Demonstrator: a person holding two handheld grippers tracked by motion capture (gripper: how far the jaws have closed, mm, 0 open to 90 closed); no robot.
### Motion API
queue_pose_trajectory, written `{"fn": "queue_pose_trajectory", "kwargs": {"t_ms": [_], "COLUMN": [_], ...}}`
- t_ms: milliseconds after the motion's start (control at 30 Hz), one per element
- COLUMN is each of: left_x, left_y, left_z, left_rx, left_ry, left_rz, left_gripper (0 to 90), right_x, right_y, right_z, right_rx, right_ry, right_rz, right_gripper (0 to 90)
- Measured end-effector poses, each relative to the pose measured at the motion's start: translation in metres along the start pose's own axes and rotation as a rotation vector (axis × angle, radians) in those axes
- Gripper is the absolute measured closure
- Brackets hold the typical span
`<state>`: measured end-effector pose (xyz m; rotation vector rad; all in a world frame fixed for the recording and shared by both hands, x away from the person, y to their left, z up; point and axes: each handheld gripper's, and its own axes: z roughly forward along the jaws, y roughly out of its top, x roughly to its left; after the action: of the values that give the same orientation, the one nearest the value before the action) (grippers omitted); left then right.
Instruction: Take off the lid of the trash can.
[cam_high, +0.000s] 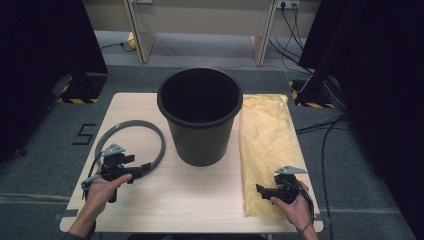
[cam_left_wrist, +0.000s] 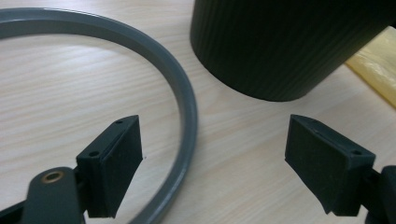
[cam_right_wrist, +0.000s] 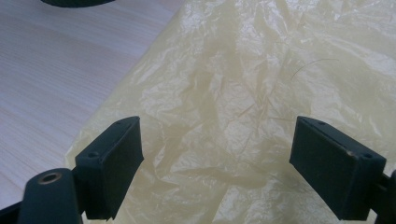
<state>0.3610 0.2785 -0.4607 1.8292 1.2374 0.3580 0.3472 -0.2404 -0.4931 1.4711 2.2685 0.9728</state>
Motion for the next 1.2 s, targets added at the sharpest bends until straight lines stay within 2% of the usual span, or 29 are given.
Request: {"fn": "queue_pose_trajectory", "kwargs": {"t_ms": [67,233,267,300,433,567,633,667,700,767,800,833,900,1067,1200], "left_x": [-0.005,-0.016,-0.018,-0.022,-0.029,-0.037,-0.038,-0.040,-0.042,-0.043,-0.043,-0.043,-0.044,-0.044,-0.044], "left_y": [-0.004,-0.018,-0.022,-0.029,-0.037,-0.046,-0.048,-0.050,-0.053,-0.055,-0.055,-0.057,-0.058,-0.060,-0.060], "left_z": [0.001,0.006,0.007,0.011,0.017,0.026,0.027,0.029,0.032,0.036,0.036,0.040,0.041,0.045,0.045], "left_rx": [0.006,0.007,0.017,0.034,0.062,0.097,0.107,0.117,0.143,0.156,0.156,0.151,0.152,0.117,0.119], "left_ry": [0.003,-0.031,-0.032,-0.038,-0.059,-0.077,-0.076,-0.070,-0.059,-0.053,-0.053,-0.045,-0.030,-0.025,-0.024], "left_rz": [0.033,0.056,0.064,0.089,0.100,0.141,0.148,0.165,0.206,0.221,0.221,0.245,0.267,0.280,0.282], "left_gripper": [18.3,18.3,18.3,18.3,18.4,18.3,18.3,18.3,18.3,18.3,18.3,17.0,16.5,14.1,13.9], "right_x": [0.000,0.000,0.000,-0.001,-0.001,-0.001,-0.001,-0.002,-0.002,-0.002,-0.002,-0.003,-0.003,-0.004,-0.004], "right_y": [0.000,0.000,0.000,0.000,0.000,0.000,0.000,-0.001,-0.001,-0.001,-0.001,-0.001,-0.001,-0.002,-0.001], "right_z": [0.000,-0.001,-0.001,-0.001,0.000,0.000,0.000,0.001,0.001,0.002,0.002,0.003,0.003,0.004,0.004], "right_rx": [0.005,-0.003,-0.003,-0.002,-0.003,-0.002,0.000,0.002,0.003,0.003,0.003,0.007,0.011,0.012,0.012], "right_ry": [0.000,-0.002,-0.001,-0.002,-0.001,-0.001,0.001,0.001,0.001,0.003,0.003,0.004,0.005,0.000,0.001], "right_rz": [0.000,-0.006,-0.007,-0.008,-0.004,-0.006,-0.004,-0.004,-0.008,-0.009,-0.009,-0.005,-0.006,-0.002,-0.008], "right_gripper": [17.0,17.0,17.0,17.0,17.0,17.0,17.0,17.0,17.0,17.0,17.0,17.0,17.0,17.0,17.0]}}
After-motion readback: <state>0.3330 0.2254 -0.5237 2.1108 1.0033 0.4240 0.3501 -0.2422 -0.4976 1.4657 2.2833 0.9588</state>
